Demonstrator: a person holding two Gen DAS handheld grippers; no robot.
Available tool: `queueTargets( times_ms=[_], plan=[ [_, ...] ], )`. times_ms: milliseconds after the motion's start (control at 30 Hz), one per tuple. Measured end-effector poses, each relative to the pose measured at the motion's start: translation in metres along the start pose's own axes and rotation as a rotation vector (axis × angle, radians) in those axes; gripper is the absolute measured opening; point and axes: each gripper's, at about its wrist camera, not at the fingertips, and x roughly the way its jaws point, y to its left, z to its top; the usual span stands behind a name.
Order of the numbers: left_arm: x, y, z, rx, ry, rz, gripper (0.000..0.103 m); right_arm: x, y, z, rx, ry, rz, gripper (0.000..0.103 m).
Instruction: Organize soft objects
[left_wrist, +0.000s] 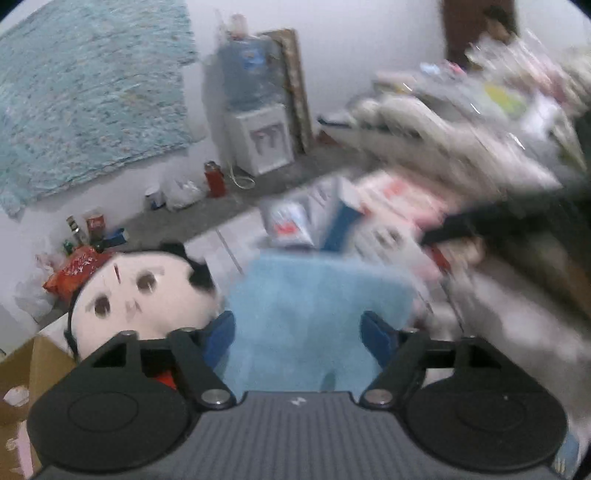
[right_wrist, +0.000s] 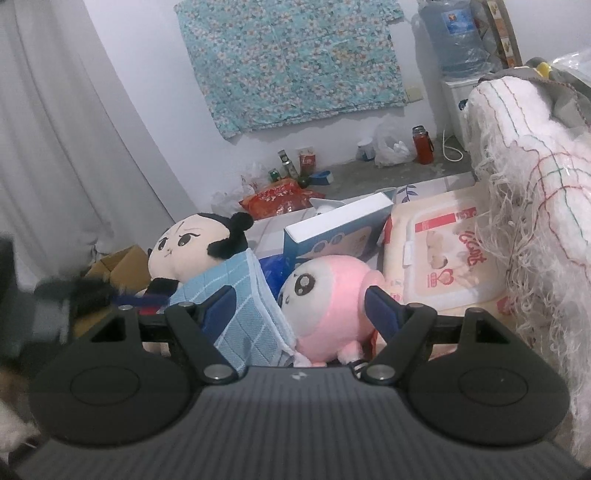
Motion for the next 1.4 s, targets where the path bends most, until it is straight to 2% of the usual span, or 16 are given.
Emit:
queueTargets(
  times_ms=[33,100,167,233,267,300,400,600,667,733,767,1000,1100,1167,1300,1400],
  plan=[
    [0.007,0.007,0.008,-0.024,-0.006,0.002,0.094,0.0,0.0,0.0,-0.001,-0.001,0.0,0.077],
    [0.025,0.02,0.02,-0.056,0.017,0.013,0.092,0.0,-0.001,-0.001,0.002,0.001,0.002,0.077],
    [0.046,0.032,0.026,-0.091,0.09,-0.036,0.058,0.001,-0.003,-0.003,0.006,0.007,0.007,0.077],
    [0.052,0.048,0.024,-0.219,0.125,-0.178,0.046,0.002,-0.006,-0.004,0.011,0.011,0.009,0.077],
    [0.049,0.049,0.022,-0.246,0.135,-0.191,0.034,0.002,-0.007,-0.004,0.016,0.011,0.01,0.077],
    [0.042,0.047,0.02,-0.223,0.122,-0.169,0.011,0.002,-0.008,-0.004,0.021,0.008,0.01,0.077],
    [0.019,0.038,0.009,-0.173,0.113,-0.188,0.011,0.0,-0.01,-0.002,0.036,-0.003,0.016,0.077],
    [0.012,-0.002,-0.033,-0.062,0.293,-0.312,0.013,0.001,-0.004,-0.004,0.015,0.004,0.029,0.077],
    [0.004,-0.011,-0.04,-0.018,0.306,-0.316,0.024,0.0,-0.003,-0.005,0.011,0.004,0.037,0.077],
    [-0.007,-0.008,-0.034,-0.017,0.274,-0.284,0.062,0.0,-0.003,-0.004,0.015,0.003,0.038,0.077],
    [-0.015,-0.003,-0.028,-0.031,0.236,-0.257,0.069,0.0,-0.003,-0.005,0.02,0.003,0.04,0.077],
    [-0.071,0.027,0.0,-0.097,0.045,-0.398,0.067,-0.002,-0.004,-0.004,0.018,-0.005,0.035,0.077],
    [-0.081,0.03,0.013,-0.138,-0.035,-0.27,0.064,-0.002,-0.006,-0.004,0.029,-0.007,0.045,0.077],
    [-0.067,0.04,0.02,-0.153,-0.022,-0.183,0.068,-0.002,-0.007,-0.005,0.038,-0.007,0.046,0.077],
    [-0.006,0.064,0.012,-0.273,0.139,-0.171,0.066,-0.003,-0.008,-0.006,0.047,-0.005,0.054,0.077],
    [0.012,0.067,-0.005,-0.312,0.183,-0.192,0.057,-0.003,-0.009,-0.006,0.051,-0.007,0.056,0.077]
  ],
)
